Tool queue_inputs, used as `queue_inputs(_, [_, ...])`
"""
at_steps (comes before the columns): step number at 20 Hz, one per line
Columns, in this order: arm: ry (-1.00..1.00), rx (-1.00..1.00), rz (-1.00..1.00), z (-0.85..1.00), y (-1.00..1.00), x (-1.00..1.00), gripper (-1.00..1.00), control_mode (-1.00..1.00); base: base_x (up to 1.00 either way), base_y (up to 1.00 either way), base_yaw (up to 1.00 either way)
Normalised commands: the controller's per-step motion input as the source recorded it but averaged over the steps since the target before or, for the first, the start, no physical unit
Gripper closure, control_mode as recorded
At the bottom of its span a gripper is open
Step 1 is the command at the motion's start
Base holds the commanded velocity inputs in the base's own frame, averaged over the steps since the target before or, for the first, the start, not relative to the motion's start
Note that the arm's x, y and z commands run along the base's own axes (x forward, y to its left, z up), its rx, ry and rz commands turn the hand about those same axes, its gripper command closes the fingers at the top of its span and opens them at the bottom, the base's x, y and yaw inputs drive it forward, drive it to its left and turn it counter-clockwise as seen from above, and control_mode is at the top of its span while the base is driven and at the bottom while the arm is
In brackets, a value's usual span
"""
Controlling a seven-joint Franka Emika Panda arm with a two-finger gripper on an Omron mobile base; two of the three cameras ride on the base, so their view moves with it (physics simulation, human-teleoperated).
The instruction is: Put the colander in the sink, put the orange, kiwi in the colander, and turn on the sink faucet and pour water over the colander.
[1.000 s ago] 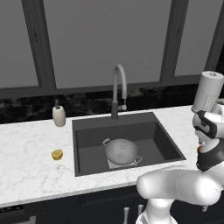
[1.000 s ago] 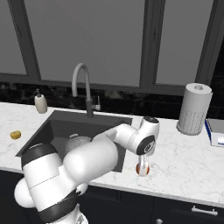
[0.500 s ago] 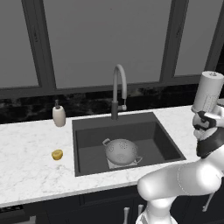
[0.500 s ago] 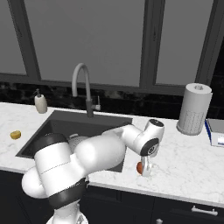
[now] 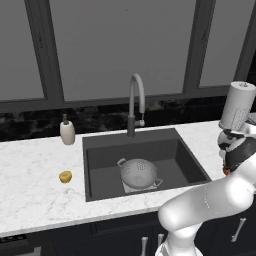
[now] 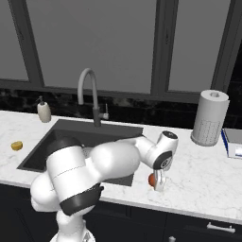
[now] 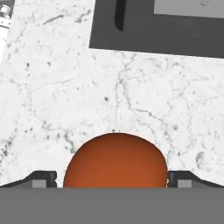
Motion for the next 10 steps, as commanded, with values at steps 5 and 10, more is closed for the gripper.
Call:
queue_inputs(5, [0.0, 0.02, 0.0, -0.22, 0.03, -0.01, 1.0, -1.0, 0.0, 0.0, 0.0])
queue_inputs(10, [-0.02, 0.09, 0.03, 0.1, 0.03, -0.03, 1.0, -1.0, 0.0, 0.0, 0.0])
